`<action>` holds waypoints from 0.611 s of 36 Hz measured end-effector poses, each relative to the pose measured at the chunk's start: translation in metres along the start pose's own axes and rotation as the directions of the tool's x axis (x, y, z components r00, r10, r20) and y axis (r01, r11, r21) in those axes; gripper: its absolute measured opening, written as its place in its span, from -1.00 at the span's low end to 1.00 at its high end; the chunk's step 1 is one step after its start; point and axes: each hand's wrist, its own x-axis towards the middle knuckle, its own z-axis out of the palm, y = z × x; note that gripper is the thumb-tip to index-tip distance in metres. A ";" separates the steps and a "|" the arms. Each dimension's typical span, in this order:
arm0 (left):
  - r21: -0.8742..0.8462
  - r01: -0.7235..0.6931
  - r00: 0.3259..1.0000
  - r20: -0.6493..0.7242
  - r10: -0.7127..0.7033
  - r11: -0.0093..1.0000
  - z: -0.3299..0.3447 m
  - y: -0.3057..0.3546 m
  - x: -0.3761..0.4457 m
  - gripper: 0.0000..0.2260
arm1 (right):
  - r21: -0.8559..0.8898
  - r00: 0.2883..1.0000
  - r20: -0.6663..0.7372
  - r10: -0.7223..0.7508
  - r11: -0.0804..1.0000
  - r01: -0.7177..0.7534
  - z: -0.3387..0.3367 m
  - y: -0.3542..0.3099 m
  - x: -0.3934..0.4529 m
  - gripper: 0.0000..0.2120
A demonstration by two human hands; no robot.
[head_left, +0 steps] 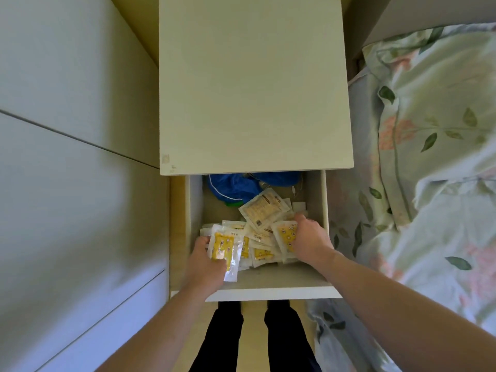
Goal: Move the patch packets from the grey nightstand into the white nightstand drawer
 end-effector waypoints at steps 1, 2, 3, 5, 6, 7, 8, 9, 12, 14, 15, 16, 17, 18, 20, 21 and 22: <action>0.076 -0.015 1.000 -0.006 0.015 0.997 0.004 -0.003 0.004 -0.76 | -0.005 1.000 0.001 0.003 1.000 -0.003 0.002 -0.002 0.002 -0.48; 0.140 -0.020 1.000 -0.019 0.023 0.990 0.008 -0.005 0.007 -0.78 | -0.001 1.000 -0.005 0.014 1.000 -0.014 0.003 -0.003 0.003 -0.48; 0.190 -0.009 0.999 -0.031 0.015 0.982 0.011 -0.008 0.011 -0.80 | 0.009 0.999 -0.012 0.032 0.999 -0.032 0.005 -0.004 0.005 -0.48; 0.239 0.026 0.998 -0.054 -0.013 0.971 0.018 -0.011 0.019 -0.87 | 0.035 0.997 -0.018 0.074 0.997 -0.074 0.009 -0.005 0.009 -0.45; 0.256 0.031 0.998 -0.067 -0.014 0.966 0.020 -0.013 0.022 -0.89 | 0.048 0.996 -0.018 0.088 0.995 -0.087 0.012 -0.004 0.010 -0.41; 0.279 0.032 0.996 -0.086 -0.008 0.960 0.023 -0.014 0.026 -0.88 | 0.057 0.996 -0.020 0.091 0.994 -0.090 0.015 -0.003 0.011 -0.36; 0.298 0.031 0.994 -0.106 0.001 0.954 0.024 -0.016 0.029 -0.87 | 0.060 0.996 -0.026 0.083 0.995 -0.082 0.018 -0.001 0.011 -0.29; 0.314 0.034 0.993 -0.121 0.004 0.949 0.025 -0.017 0.031 -0.86 | 0.058 0.997 -0.032 0.068 0.996 -0.066 0.021 0.000 0.011 -0.23; 0.377 0.051 0.991 -0.137 0.002 0.925 0.026 -0.020 0.034 -0.81 | 0.015 1.000 -0.027 0.007 1.000 -0.006 0.028 0.007 0.004 -0.14; 0.453 0.058 0.991 -0.136 0.004 0.889 0.026 -0.018 0.033 -0.76 | -0.002 1.000 -0.018 -0.023 1.000 0.023 0.032 0.010 -0.003 -0.16; 0.492 0.066 0.991 -0.134 0.000 0.868 0.026 -0.018 0.033 -0.73 | 0.001 0.999 -0.014 -0.037 0.999 0.037 0.033 0.012 -0.006 -0.17; 0.527 0.076 0.991 -0.133 -0.006 0.846 0.027 -0.017 0.032 -0.70 | 0.011 0.999 -0.007 -0.046 0.999 0.046 0.035 0.013 -0.010 -0.19; 0.563 0.084 0.991 -0.131 -0.012 0.822 0.028 -0.016 0.033 -0.68 | 0.025 0.999 0.000 -0.053 0.998 0.053 0.036 0.015 -0.013 -0.21; 0.597 0.090 0.992 -0.128 -0.016 0.797 0.028 -0.015 0.033 -0.67 | 0.044 0.998 0.006 -0.059 0.997 0.058 0.037 0.016 -0.017 -0.22; 0.680 0.086 0.995 -0.102 -0.022 0.728 0.027 -0.011 0.034 -0.73 | 0.080 0.997 0.011 -0.070 0.994 0.069 0.039 0.019 -0.024 -0.23; 0.738 0.069 0.997 -0.074 -0.022 0.672 0.026 -0.008 0.034 -0.76 | 0.092 0.997 0.012 -0.075 0.993 0.074 0.039 0.020 -0.027 -0.23; 0.793 0.044 0.999 -0.042 -0.018 0.608 0.024 -0.004 0.036 -0.77 | 0.101 0.997 0.014 -0.081 0.992 0.079 0.039 0.020 -0.030 -0.23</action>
